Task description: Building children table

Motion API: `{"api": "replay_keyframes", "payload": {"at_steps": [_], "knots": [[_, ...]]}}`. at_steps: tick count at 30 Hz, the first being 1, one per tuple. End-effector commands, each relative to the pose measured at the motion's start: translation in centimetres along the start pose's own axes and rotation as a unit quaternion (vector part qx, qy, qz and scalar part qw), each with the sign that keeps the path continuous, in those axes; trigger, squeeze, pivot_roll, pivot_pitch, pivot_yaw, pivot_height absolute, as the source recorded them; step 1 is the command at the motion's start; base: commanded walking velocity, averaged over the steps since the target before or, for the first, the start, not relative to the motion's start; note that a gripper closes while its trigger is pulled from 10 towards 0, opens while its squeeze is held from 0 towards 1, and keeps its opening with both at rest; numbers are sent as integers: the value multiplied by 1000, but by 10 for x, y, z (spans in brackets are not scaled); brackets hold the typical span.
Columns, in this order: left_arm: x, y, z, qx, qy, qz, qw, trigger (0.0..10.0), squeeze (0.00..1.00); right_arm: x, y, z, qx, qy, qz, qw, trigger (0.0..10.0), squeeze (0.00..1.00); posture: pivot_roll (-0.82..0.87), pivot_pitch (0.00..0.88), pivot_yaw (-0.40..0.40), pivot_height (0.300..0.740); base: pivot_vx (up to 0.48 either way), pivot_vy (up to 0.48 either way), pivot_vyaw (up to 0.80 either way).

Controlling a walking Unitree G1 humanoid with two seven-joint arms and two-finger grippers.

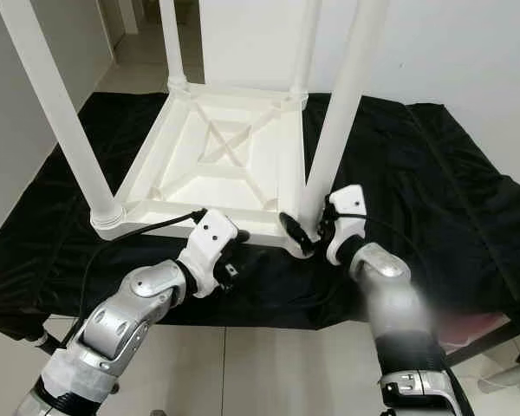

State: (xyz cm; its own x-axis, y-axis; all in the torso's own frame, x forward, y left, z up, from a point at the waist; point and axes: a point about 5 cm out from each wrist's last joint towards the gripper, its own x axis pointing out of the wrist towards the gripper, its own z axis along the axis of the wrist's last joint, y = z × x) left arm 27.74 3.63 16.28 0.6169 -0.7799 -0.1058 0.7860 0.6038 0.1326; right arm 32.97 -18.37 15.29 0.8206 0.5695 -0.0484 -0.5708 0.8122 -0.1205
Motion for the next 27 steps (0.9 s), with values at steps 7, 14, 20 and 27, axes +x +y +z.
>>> {"api": "replay_keyframes", "payload": {"at_steps": [7,14,20,27], "knots": [[-1,3,1,1,-1,6,1000,10000,0,5,-9,-9,-23,34,45,998,0,0,-3,49,-40,740,0,0,0],[-2,3,1,2,-1,8,1000,10000,0,5,-16,-10,-21,32,52,998,0,0,1,47,-40,740,0,0,0],[-3,4,1,3,0,8,1000,10000,0,7,-15,-10,17,10,28,999,10000,0,-1,47,-38,740,0,0,0],[-1,3,1,3,0,6,1000,10000,0,11,-9,-11,9,7,-10,1000,10000,0,-10,46,-33,740,0,0,0]]}}
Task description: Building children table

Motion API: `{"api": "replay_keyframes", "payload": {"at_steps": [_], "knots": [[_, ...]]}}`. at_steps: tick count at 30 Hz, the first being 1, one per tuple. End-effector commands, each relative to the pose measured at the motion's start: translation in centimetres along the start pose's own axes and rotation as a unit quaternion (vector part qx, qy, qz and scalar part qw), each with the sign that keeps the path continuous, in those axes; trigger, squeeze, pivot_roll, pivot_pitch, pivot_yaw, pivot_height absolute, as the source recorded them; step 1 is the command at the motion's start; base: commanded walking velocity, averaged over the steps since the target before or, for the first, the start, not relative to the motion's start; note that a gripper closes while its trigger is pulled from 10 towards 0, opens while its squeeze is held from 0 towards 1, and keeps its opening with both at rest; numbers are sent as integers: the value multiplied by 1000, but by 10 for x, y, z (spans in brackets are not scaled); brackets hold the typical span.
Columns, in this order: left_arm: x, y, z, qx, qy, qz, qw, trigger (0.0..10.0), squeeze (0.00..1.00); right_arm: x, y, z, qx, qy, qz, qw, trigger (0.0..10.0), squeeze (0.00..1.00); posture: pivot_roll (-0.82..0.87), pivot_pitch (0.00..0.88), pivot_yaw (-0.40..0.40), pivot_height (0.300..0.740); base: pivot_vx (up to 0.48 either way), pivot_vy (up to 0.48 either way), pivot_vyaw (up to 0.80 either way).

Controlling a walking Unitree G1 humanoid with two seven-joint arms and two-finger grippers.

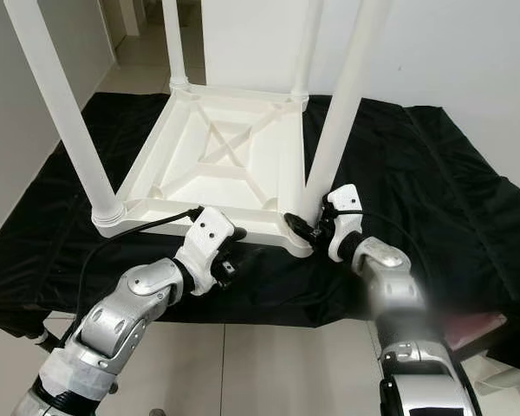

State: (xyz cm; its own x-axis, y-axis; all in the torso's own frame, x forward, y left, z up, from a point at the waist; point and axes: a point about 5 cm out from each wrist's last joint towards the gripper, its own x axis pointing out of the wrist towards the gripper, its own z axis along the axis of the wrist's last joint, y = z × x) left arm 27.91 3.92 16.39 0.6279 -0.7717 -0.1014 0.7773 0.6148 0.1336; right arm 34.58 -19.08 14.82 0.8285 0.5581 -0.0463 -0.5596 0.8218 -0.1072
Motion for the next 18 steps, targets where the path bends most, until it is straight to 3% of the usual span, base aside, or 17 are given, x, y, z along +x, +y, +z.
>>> {"api": "replay_keyframes", "payload": {"at_steps": [1,4,12,18], "knots": [[0,0,0,4,2,-1,1000,10000,0,2,5,-5,2,7,-3,1000,10000,0,-10,46,-33,740,0,0,0],[1,0,-1,9,5,-4,1000,10000,0,3,12,-13,15,10,-45,999,10000,0,-12,44,-24,740,0,0,0],[1,-1,-1,11,7,-8,1000,10000,0,4,18,-14,25,10,-90,996,10000,0,-20,42,-17,740,0,0,0],[4,-3,0,11,5,-16,1000,10000,0,4,28,-21,59,17,-188,980,10000,0,-25,36,-16,740,0,0,0]]}}
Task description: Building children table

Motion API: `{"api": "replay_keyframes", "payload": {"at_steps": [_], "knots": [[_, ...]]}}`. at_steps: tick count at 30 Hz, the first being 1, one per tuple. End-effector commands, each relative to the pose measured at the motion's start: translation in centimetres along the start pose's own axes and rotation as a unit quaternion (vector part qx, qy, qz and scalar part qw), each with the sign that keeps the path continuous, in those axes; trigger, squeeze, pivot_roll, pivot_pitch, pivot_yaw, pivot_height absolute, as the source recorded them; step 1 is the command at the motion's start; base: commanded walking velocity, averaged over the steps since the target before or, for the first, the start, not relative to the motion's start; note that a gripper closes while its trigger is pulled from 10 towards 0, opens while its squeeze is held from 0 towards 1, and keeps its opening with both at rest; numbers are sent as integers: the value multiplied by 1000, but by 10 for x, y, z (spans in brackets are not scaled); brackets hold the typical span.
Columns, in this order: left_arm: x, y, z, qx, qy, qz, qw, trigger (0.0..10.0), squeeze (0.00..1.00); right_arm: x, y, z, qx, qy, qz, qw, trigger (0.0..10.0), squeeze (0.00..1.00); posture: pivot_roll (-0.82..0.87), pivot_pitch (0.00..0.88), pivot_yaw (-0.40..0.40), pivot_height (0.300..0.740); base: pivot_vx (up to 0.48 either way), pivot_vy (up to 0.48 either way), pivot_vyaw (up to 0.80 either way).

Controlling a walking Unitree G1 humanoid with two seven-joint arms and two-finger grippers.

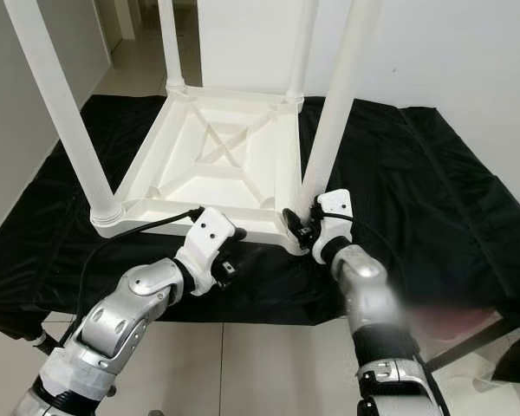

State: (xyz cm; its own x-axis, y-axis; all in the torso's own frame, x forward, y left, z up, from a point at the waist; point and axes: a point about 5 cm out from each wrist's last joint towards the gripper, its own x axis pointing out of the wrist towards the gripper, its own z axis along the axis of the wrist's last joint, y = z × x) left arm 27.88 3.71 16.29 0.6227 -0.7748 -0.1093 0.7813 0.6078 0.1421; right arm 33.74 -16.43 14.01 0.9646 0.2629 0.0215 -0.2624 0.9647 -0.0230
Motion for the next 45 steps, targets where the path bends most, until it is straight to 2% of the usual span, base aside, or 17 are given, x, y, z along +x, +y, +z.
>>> {"api": "replay_keyframes", "payload": {"at_steps": [1,3,9,12,15,22,23,32,34,37,38,39,41,42,43,44,45], "knots": [[2,-2,0,7,2,-13,1000,10000,0,-8,5,-19,15,37,-69,997,10000,0,-25,36,-16,740,0,0,0],[2,-2,0,7,3,-13,1000,10000,0,-9,7,-19,16,36,-79,996,10000,0,-25,36,-16,740,0,0,0],[1,4,-2,6,6,7,1000,10000,0,-17,25,-21,51,31,-201,978,10000,0,-15,34,-33,740,0,0,0],[0,4,-3,5,7,10,1000,10000,0,-18,30,-21,58,32,-213,975,10000,0,-13,33,-34,740,0,0,0],[1,-1,-4,3,7,1,1000,10000,0,-17,33,-14,47,17,-215,975,10000,0,-17,31,-36,740,0,0,0],[2,-3,-4,3,7,-3,1000,10000,0,-20,26,-10,34,10,-224,974,10000,0,-19,28,-36,740,0,0,0],[2,-2,-4,4,6,-3,1000,10000,0,-21,27,-7,46,-2,-210,977,10000,1000,-19,26,-35,740,0,0,0],[3,-4,-3,4,4,-7,1000,10000,0,-26,19,1,41,-24,-166,985,10000,1000,-26,24,-39,740,0,0,0],[3,-4,-3,4,3,-7,1000,10000,0,-26,14,4,37,-31,-126,991,10000,1000,-28,33,-38,740,0,0,0],[3,-4,-3,3,3,-7,1000,10000,0,-27,11,5,29,-33,-101,994,10000,1000,-28,33,-38,740,0,0,0],[3,-4,-3,3,4,-7,1000,10000,0,-27,9,6,29,-33,-67,997,10000,878,-30,36,-36,740,0,0,0],[2,-3,-3,2,5,-7,1000,10000,0,-27,7,6,29,-28,-22,999,10000,0,-30,43,-32,740,0,0,0],[2,-3,-3,2,5,-7,1000,10000,0,-27,7,6,29,-28,-22,999,10000,0,-30,43,-32,740,0,0,0],[2,-3,-3,2,5,-7,1000,10000,0,-26,5,6,20,-21,14,999,10000,0,-29,46,-30,740,0,0,0],[2,-3,-3,2,5,-7,1000,10000,0,-26,5,6,20,-21,14,999,10000,0,-29,46,-30,740,0,0,0],[2,-2,-3,2,6,-6,1000,10000,0,-25,2,5,9,-14,58,998,10000,0,-29,49,-25,740,0,0,0],[1,-1,-3,2,7,-3,1000,10000,0,-22,-3,6,-26,-12,124,992,10000,0,-24,51,-25,740,0,0,0]]}}
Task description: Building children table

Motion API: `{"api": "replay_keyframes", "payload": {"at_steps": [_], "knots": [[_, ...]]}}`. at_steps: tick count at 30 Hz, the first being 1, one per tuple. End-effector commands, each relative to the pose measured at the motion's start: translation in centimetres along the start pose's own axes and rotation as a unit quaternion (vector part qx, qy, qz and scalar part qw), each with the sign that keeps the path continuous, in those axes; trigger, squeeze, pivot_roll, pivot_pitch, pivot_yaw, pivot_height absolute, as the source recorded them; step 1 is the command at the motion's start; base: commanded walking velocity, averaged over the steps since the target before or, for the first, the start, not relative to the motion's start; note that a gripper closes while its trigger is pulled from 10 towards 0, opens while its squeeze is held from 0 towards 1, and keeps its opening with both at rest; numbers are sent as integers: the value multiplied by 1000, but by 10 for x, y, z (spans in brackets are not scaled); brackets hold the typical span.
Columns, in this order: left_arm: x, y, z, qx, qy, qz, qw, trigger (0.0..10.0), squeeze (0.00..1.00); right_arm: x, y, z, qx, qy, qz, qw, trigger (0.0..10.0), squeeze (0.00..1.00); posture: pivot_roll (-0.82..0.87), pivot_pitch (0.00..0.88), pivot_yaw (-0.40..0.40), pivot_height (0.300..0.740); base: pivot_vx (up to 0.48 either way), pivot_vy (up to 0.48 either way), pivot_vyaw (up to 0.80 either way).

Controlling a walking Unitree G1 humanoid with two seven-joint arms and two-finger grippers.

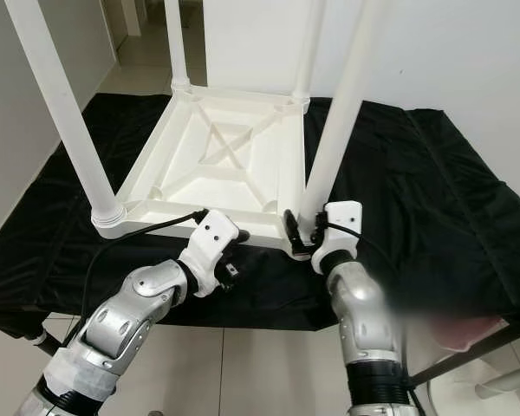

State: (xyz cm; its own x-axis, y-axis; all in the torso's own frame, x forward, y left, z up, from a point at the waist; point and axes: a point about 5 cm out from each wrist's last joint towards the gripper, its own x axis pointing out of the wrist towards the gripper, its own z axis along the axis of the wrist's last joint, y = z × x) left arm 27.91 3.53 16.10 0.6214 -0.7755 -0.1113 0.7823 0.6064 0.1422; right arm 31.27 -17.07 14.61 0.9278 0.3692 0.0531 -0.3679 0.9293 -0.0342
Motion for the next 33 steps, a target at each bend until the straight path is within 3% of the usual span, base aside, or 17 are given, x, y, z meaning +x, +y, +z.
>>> {"api": "replay_keyframes", "payload": {"at_steps": [1,13,14,15,17,19,20,30,31,33], "knots": [[-1,0,-2,2,6,-2,1000,10000,0,3,-3,-1,-21,7,69,997,10000,0,-24,51,-25,740,0,0,0],[-2,5,1,4,3,10,1000,10000,0,26,-18,3,-71,35,147,986,10000,0,0,47,-38,740,0,0,0],[-2,5,1,4,3,11,1000,10000,0,28,-18,2,-75,39,154,984,6078,0,2,46,-40,740,0,0,0],[-2,5,1,4,3,11,1000,10000,0,28,-18,2,-75,39,154,984,6078,0,2,46,-40,740,0,0,0],[-2,5,1,4,3,12,1000,10000,0,29,-19,0,-80,44,165,982,2392,0,4,45,-43,740,0,0,0],[-2,5,1,5,3,13,1000,10000,0,30,-20,-1,-81,46,171,981,1843,0,7,43,-45,740,0,0,0],[-2,5,1,4,3,14,1000,10000,0,30,-21,-2,-82,48,172,980,0,0,7,44,-46,740,0,0,0],[-2,5,1,3,1,14,1000,10000,0,26,-25,-12,-77,61,173,980,0,0,2,41,-40,740,0,0,0],[-1,6,2,4,1,13,1000,10000,0,25,-26,-13,-71,60,169,981,2784,0,1,40,-38,740,0,0,0],[-1,6,2,5,0,13,1000,10000,0,26,-28,-15,-65,59,166,982,2784,0,1,40,-38,740,0,0,0]]}}
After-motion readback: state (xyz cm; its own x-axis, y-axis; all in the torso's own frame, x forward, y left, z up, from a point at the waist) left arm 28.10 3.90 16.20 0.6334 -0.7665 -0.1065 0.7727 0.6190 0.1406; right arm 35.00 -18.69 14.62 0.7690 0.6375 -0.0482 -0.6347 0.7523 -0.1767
